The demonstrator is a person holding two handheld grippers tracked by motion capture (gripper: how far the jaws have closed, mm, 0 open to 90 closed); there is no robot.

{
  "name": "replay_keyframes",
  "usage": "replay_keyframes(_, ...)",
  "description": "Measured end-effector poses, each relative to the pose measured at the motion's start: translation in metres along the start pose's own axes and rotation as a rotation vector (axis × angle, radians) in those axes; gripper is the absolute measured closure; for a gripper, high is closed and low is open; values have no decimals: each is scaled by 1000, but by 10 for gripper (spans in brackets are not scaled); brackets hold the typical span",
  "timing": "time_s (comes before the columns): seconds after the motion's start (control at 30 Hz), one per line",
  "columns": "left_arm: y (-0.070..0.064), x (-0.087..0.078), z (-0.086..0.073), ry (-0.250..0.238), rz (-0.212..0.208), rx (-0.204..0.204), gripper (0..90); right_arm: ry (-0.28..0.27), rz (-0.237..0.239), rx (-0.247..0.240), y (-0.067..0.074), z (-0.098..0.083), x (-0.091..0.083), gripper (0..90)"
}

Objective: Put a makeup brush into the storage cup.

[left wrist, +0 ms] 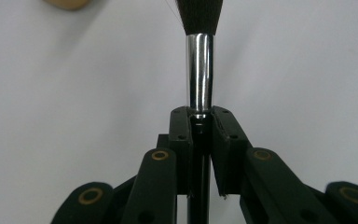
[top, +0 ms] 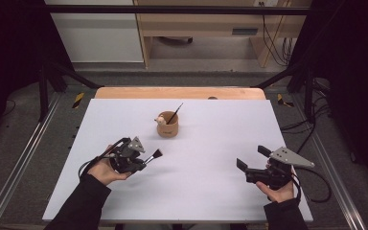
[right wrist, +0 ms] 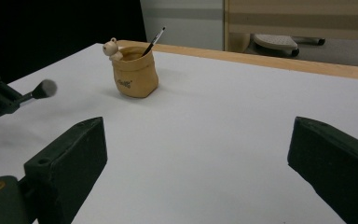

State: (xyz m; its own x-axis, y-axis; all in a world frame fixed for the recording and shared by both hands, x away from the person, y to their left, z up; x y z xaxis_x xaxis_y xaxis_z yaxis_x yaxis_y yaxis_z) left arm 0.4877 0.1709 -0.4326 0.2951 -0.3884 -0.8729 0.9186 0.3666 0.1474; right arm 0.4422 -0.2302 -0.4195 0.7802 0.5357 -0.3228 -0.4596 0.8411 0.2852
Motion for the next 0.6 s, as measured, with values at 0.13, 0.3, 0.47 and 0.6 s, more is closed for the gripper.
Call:
replay_keyframes(0.13, -1, -5, 2, -81, 45, -40, 791, 0, -1, 0, 0, 0, 0, 52)
replay_keyframes(0.3, -1, -13, 4, -162, 93, -86, 790, 0, -1, 0, 0, 0, 0, 52)
replay_keyframes(0.47, -1, -21, 7, -240, 139, -126, 790, 1, -2, -3, -1, 0, 0, 52)
replay_keyframes(0.6, -1, -28, 9, -316, 177, -162, 790, 1, -3, -5, -1, 0, -1, 52)
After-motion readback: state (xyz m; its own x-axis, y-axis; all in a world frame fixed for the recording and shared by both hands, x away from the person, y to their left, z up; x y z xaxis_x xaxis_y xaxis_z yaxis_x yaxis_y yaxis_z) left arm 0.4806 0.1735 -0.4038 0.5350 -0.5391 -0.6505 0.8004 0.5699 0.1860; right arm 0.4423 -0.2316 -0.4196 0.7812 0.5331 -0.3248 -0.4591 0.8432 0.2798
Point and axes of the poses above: each handheld gripper's, and its own axes: x roughly forward along the jaws, z roughly out of its top, y roughly to its left, the point moved 4 cm from there along x, roughly forward along the jaws, and after that the axes turned 10 degrees about x, right-handed, at the moved point
